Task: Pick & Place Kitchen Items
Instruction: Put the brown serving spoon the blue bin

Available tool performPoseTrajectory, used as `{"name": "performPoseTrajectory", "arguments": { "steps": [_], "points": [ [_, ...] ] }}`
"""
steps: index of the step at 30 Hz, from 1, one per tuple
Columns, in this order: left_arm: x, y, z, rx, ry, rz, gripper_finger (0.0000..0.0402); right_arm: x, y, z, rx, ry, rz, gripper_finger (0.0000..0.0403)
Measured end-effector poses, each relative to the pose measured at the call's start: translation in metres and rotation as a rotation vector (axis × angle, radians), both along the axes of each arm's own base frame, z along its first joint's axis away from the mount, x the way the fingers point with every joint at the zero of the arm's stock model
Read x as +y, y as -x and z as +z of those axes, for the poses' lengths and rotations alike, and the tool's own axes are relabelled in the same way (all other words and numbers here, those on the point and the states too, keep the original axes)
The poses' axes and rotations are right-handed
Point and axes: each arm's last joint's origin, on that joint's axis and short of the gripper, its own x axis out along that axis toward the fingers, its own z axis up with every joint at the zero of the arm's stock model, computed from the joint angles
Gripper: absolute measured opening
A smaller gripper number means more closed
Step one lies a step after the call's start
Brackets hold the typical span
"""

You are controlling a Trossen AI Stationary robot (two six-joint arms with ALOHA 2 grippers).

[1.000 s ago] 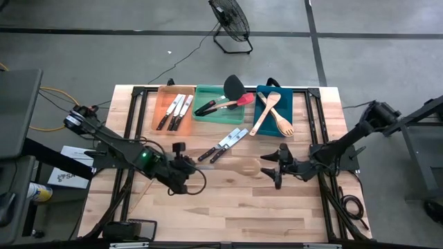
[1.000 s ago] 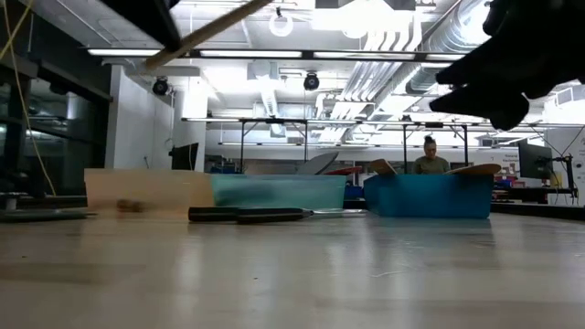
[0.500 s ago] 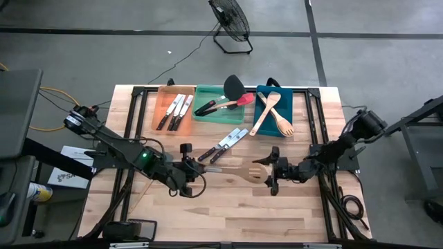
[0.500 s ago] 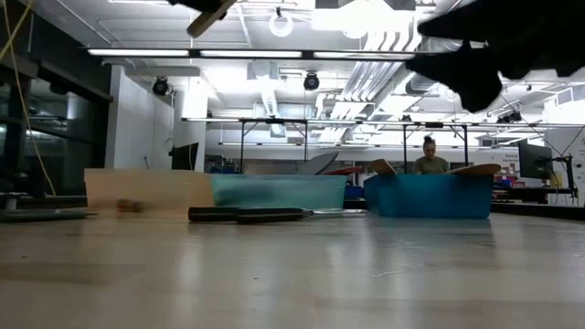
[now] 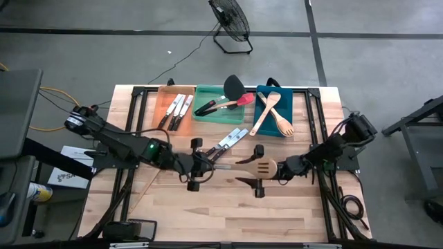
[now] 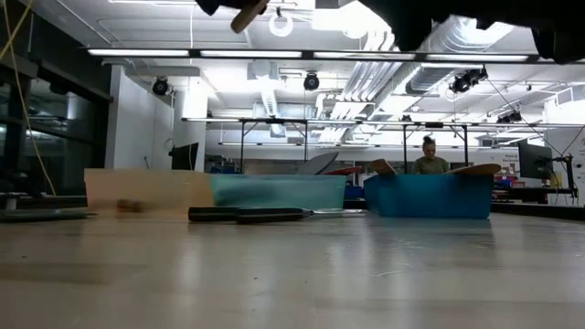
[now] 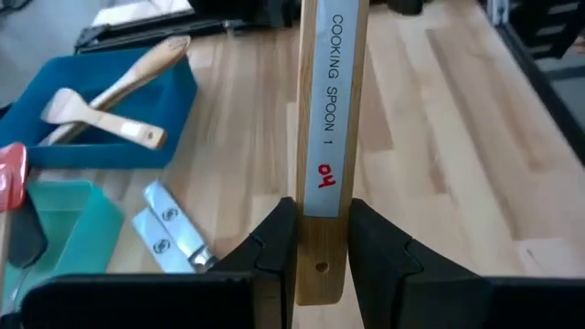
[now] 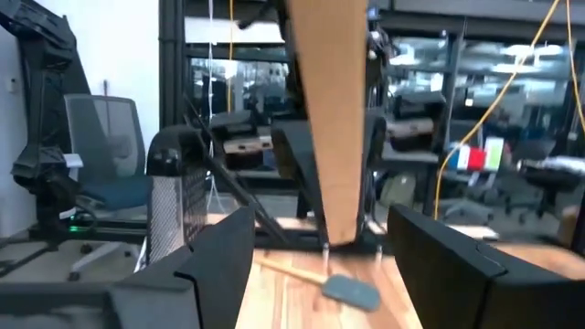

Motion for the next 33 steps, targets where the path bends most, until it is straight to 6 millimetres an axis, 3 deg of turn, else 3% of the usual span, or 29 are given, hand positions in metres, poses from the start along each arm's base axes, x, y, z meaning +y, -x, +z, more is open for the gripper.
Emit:
{"name": "performPoseTrajectory", "arguments": {
  "steps": [6,14,21,25,33],
  "points": [
    [0.008,-0.003,0.001,0.004,0.025,-0.011,0.0067,0.005,-0.007,0.014,-0.051,0.046,0.015,0.0243],
    [0.004,-0.012,-0.011,0.035,0.012,-0.038,0.0067,0.006,-0.015,0.028,-0.103,0.076,0.001,0.0243],
    [0.003,-0.016,-0.017,0.055,0.007,-0.039,0.0067,0.002,-0.019,0.03,-0.104,0.077,-0.002,0.0231],
    [0.003,-0.016,-0.017,0.054,0.008,-0.04,0.0067,0.003,-0.018,0.03,-0.105,0.075,0.0,0.0194],
    [0.003,-0.016,-0.017,0.059,0.022,-0.037,0.0066,0.003,-0.019,0.028,-0.084,0.088,-0.01,0.0067]
  ]
}}
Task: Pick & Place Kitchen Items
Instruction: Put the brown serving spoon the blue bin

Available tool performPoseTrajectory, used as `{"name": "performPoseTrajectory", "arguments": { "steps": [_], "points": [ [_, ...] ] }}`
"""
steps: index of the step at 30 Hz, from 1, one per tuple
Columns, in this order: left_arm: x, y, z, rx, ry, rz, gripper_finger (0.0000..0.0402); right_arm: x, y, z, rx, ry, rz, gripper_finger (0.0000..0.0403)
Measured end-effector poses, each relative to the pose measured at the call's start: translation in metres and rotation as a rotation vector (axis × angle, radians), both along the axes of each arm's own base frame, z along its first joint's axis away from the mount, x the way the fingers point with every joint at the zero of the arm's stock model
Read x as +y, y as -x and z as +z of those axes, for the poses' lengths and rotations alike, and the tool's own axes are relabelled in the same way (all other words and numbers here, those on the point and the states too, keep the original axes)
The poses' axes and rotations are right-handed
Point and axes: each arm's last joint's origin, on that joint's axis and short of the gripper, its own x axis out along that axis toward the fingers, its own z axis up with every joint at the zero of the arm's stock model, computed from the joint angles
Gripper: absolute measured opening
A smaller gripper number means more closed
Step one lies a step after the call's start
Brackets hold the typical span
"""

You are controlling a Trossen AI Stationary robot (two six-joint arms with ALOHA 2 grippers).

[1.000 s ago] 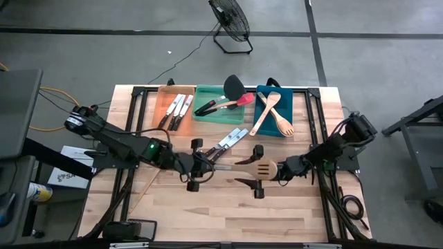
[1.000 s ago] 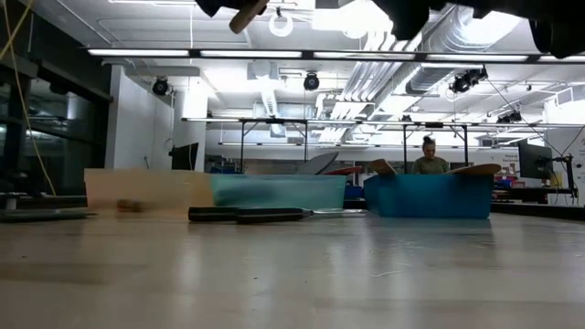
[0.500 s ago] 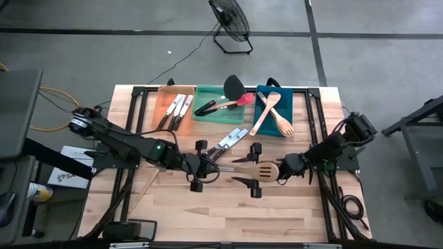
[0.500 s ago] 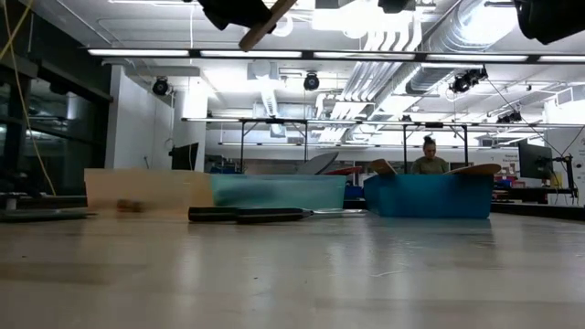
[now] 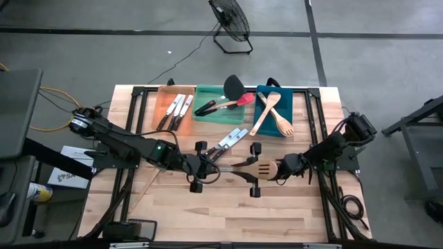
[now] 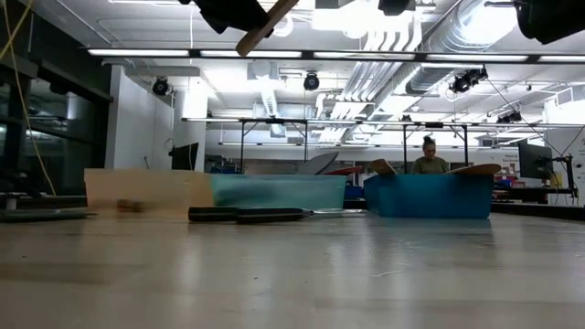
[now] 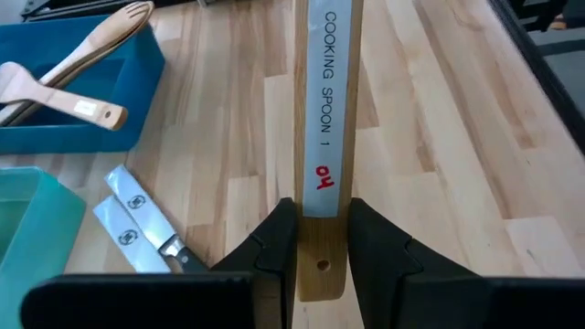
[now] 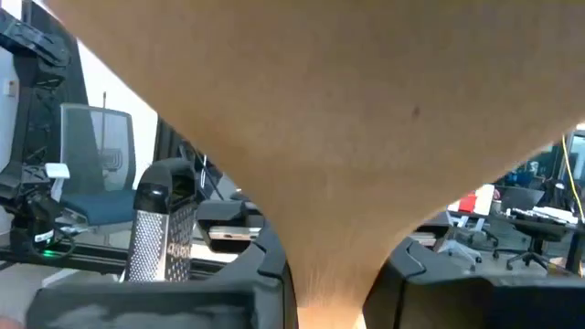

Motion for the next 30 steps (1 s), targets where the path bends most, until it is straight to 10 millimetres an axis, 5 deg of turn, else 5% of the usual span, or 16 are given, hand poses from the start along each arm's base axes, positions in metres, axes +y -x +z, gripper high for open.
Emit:
{"name": "performPoseTrajectory", "arguments": {
  "steps": [7,14,18,30],
  "points": [
    [0.001,0.001,-0.002,0.021,-0.006,0.017,0.007,0.001,0.001,-0.001,0.018,-0.024,-0.062,0.0067],
    [0.004,0.004,-0.003,0.028,-0.049,0.11,0.0204,-0.006,0.006,0.004,0.101,-0.033,-0.258,0.0067],
    [0.007,0.007,-0.006,0.054,-0.052,0.189,0.0244,-0.012,0.014,0.01,0.178,-0.038,-0.443,0.0067],
    [0.008,0.011,-0.01,0.089,0.018,0.285,0.0238,-0.052,0.031,0.011,0.453,0.144,-1.021,0.0067]
  ]
}}
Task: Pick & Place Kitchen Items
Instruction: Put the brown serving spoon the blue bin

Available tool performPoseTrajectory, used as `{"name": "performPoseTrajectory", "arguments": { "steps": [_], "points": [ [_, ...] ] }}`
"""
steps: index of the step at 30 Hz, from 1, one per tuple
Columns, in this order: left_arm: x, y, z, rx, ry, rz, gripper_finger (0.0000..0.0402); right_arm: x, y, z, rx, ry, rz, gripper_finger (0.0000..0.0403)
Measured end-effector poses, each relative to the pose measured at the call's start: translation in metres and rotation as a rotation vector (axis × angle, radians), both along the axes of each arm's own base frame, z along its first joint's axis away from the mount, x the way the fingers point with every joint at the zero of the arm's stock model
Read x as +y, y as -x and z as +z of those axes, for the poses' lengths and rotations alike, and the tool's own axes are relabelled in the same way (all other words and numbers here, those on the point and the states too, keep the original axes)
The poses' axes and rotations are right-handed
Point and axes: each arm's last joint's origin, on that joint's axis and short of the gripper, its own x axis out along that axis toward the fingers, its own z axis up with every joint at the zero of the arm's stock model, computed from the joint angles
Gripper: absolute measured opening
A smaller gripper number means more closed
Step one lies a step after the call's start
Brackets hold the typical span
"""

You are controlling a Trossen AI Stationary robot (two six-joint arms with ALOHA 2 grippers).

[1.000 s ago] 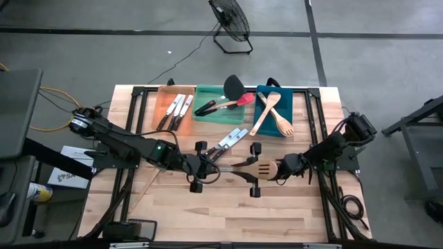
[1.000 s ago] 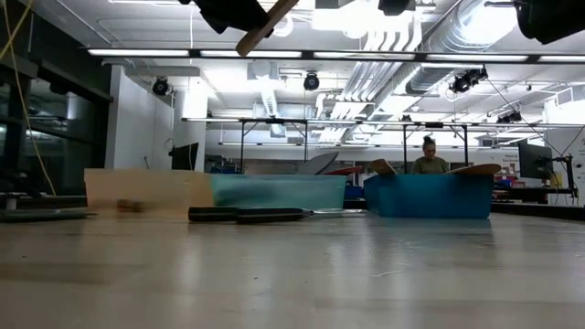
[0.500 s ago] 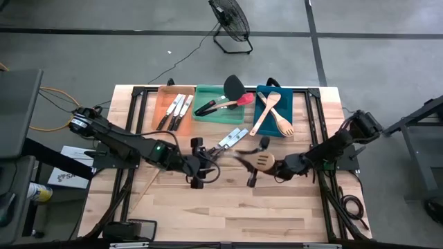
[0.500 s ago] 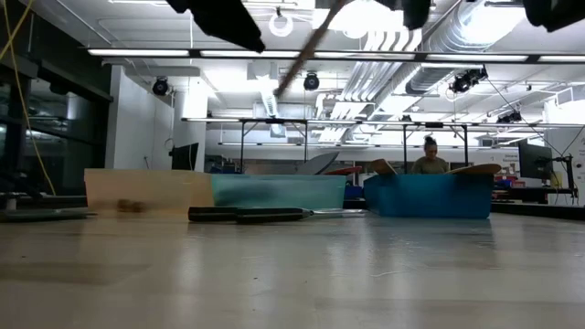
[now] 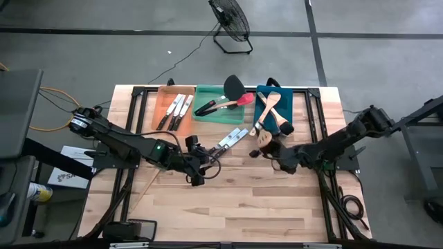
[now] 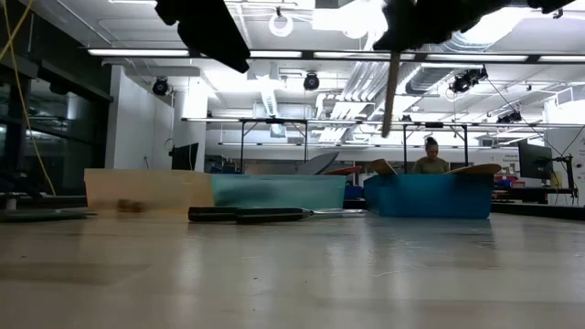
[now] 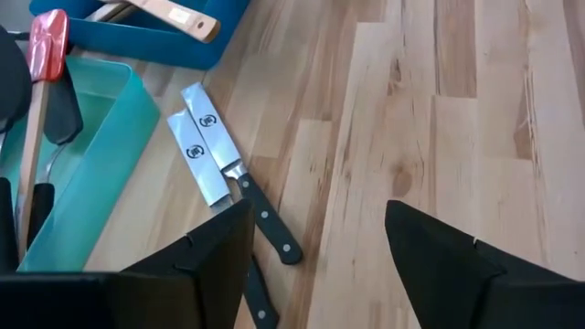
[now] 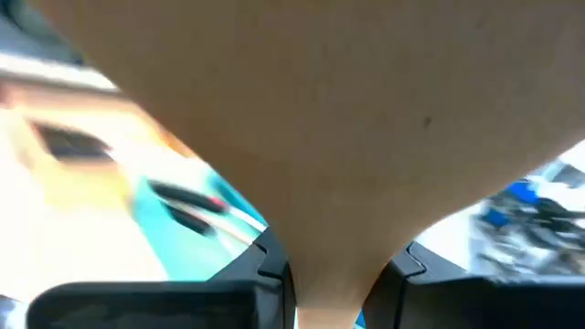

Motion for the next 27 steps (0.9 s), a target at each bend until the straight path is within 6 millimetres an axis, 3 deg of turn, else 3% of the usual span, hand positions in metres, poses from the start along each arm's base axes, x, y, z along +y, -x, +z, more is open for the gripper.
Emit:
{"name": "performPoseTrajectory", "arguments": {
  "steps": [10,17,27],
  "points": [
    [0.0,0.0,0.0,0.004,0.004,0.0,0.0236,-0.062,-0.002,-0.03,0.256,-0.011,-0.16,0.0067],
    [0.0,0.0,0.0,0.005,0.004,0.0,0.0236,-0.105,0.004,-0.044,0.469,-0.091,-0.135,0.0067],
    [0.0,0.0,0.0,0.005,0.004,0.0,0.0236,-0.148,0.011,-0.049,0.745,-0.077,0.001,0.0067]
  ]
}}
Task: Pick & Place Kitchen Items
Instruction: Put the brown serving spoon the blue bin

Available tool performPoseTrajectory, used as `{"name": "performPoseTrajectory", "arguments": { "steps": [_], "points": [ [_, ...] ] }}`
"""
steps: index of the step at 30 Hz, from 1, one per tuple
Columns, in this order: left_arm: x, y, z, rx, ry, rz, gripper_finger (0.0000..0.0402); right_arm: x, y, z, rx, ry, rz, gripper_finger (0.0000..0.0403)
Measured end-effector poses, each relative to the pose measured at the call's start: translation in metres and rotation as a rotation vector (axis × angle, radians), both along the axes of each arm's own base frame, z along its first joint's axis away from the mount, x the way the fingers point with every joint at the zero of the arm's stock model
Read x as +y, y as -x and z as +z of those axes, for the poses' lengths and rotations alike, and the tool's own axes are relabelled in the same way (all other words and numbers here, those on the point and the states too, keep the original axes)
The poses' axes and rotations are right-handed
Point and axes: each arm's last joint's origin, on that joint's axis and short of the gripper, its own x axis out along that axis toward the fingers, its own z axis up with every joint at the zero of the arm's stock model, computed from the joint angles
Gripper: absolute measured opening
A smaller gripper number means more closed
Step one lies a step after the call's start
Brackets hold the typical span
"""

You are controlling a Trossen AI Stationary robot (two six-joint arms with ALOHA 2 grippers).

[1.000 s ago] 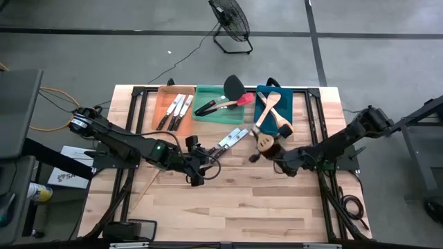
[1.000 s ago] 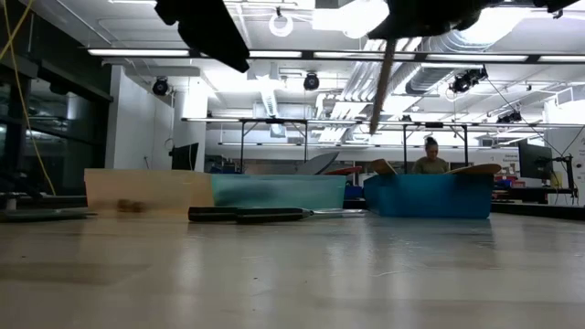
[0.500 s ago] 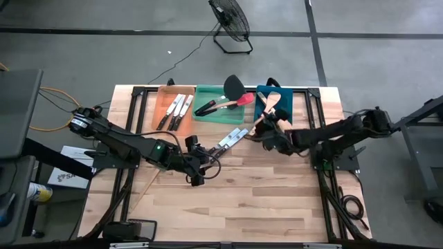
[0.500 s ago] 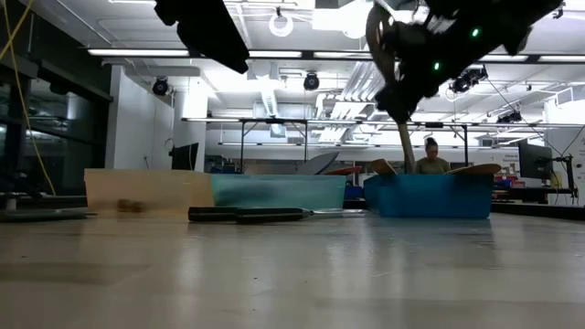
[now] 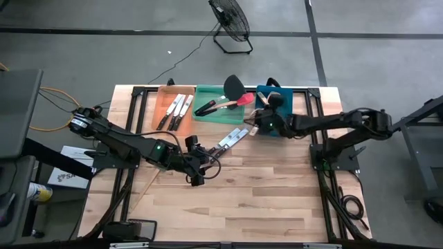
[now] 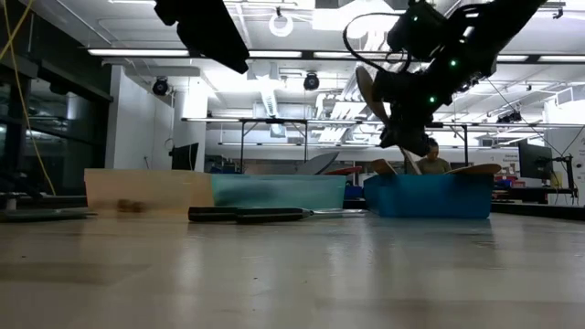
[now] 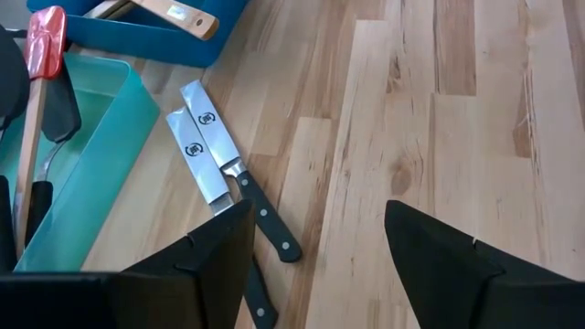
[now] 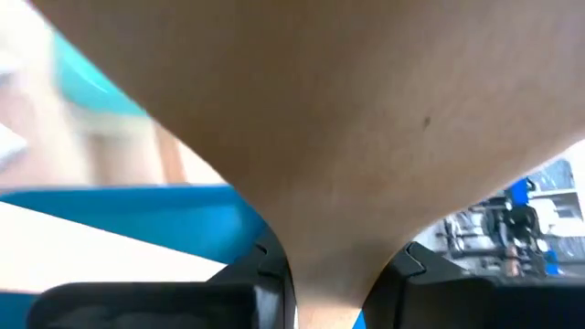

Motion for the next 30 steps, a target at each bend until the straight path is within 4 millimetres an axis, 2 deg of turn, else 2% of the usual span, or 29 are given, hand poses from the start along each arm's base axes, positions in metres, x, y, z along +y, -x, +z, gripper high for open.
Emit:
{"name": "performPoseTrajectory", "arguments": {
  "steps": [6,10,15,24,30],
  "points": [
    [0.0,0.0,0.0,0.0,0.0,0.0,0.0236,-0.022,0.009,-0.003,0.08,-0.026,0.004,0.0067],
    [0.0,0.0,0.0,0.0,0.0,0.0,0.0236,-0.033,0.016,-0.007,0.151,-0.082,0.056,0.0067],
    [0.0,0.0,0.0,0.0,-0.001,0.0,0.0236,-0.043,0.021,-0.008,0.237,-0.058,0.097,0.0067],
    [0.0,0.0,0.0,0.0,0.0,0.001,0.0236,-0.045,0.03,-0.016,0.481,-0.073,0.265,0.0067],
    [0.0,0.0,0.0,0.0,0.0,0.001,0.0236,-0.044,0.031,-0.016,0.497,-0.08,0.27,0.0094]
  ]
}}
